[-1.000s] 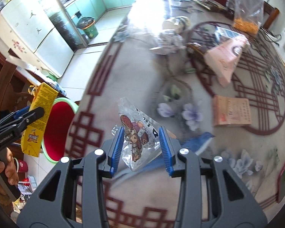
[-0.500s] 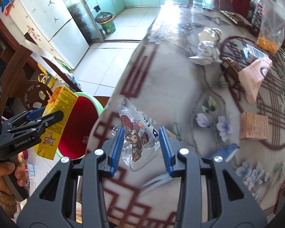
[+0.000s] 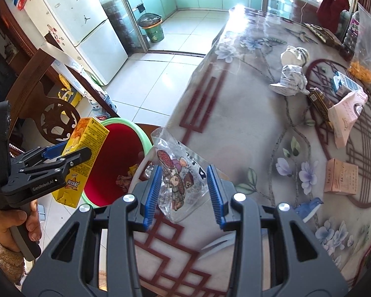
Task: Collect trash
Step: 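Carry the yellow carton and clear wrapper over the red bucket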
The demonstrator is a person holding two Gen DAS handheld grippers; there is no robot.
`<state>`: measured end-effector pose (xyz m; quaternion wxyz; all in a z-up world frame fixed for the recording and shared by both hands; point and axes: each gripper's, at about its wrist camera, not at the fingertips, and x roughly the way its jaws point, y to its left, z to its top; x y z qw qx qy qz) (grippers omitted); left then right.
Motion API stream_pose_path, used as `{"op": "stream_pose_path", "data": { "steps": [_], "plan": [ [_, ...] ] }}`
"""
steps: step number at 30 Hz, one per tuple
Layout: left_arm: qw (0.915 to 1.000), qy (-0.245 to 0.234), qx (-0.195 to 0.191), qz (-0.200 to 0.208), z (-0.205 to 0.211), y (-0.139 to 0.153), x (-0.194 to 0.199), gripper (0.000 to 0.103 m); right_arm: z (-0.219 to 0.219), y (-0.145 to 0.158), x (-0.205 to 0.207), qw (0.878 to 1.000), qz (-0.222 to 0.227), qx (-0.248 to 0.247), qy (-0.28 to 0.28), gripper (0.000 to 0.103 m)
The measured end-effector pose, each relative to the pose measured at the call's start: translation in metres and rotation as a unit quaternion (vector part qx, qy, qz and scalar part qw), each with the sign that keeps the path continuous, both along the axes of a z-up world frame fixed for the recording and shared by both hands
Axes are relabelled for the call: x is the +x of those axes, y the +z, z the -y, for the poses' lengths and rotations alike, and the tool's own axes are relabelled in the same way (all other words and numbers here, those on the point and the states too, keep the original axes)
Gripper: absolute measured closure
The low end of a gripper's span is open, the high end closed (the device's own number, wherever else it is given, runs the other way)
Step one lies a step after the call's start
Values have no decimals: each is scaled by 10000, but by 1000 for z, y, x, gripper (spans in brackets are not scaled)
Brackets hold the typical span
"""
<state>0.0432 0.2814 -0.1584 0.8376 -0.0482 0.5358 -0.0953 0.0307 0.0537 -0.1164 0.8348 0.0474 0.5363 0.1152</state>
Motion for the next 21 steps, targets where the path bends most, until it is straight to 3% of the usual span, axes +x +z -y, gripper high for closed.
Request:
{"op": "stream_pose_path", "data": {
  "steps": [21],
  "plan": [
    [9997, 215, 108, -96, -16, -8, -3, 47, -19, 2, 5, 9996, 29, 19, 266, 66]
  ]
}}
